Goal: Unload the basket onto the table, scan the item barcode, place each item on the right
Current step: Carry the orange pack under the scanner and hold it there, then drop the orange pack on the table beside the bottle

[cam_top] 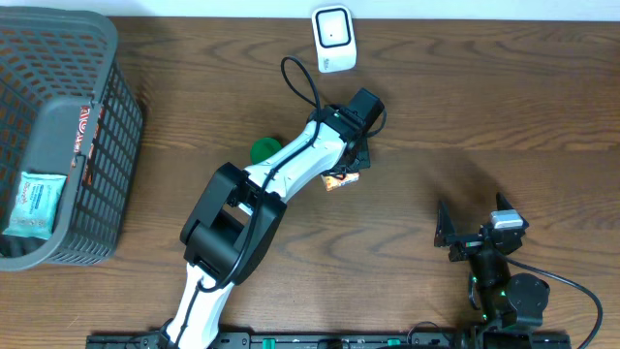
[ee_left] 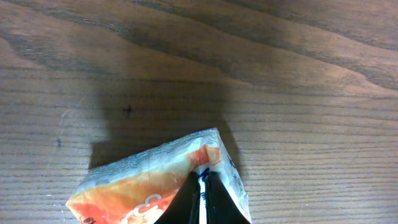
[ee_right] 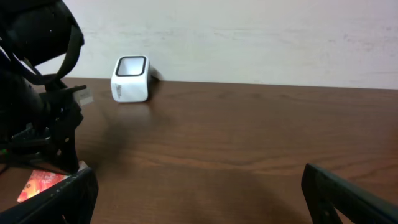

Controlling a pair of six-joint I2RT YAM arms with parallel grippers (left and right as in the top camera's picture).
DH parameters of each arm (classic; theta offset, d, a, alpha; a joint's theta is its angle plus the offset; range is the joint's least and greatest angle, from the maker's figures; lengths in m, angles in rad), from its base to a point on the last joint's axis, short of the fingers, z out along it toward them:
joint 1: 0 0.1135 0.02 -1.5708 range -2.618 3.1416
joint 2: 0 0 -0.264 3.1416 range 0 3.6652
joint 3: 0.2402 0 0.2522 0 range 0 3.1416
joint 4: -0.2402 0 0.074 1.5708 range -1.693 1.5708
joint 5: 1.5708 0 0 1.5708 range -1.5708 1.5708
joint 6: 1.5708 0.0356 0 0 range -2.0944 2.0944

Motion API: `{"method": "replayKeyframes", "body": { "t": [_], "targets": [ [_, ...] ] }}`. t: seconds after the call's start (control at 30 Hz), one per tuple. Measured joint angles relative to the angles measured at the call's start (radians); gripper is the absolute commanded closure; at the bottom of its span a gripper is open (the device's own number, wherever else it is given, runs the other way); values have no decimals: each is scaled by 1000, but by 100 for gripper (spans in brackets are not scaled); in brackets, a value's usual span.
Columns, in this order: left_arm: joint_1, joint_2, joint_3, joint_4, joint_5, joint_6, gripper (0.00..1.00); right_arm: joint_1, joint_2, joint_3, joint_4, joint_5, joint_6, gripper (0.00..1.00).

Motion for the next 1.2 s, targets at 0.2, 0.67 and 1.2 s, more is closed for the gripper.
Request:
{"method": "replayKeyframes", "body": {
  "t": [0.2, 0.67, 1.2],
  "targets": [
    [2, -40, 0, -11, -5, -4, 63, 0, 0, 0, 0, 0, 0, 1],
    [97, -468, 50, -29, -260, 80, 2, 0, 0, 0, 0, 0, 0, 1],
    [978, -817, 76, -305, -344, 151, 2, 0, 0, 0, 0, 0, 0, 1]
  ]
}}
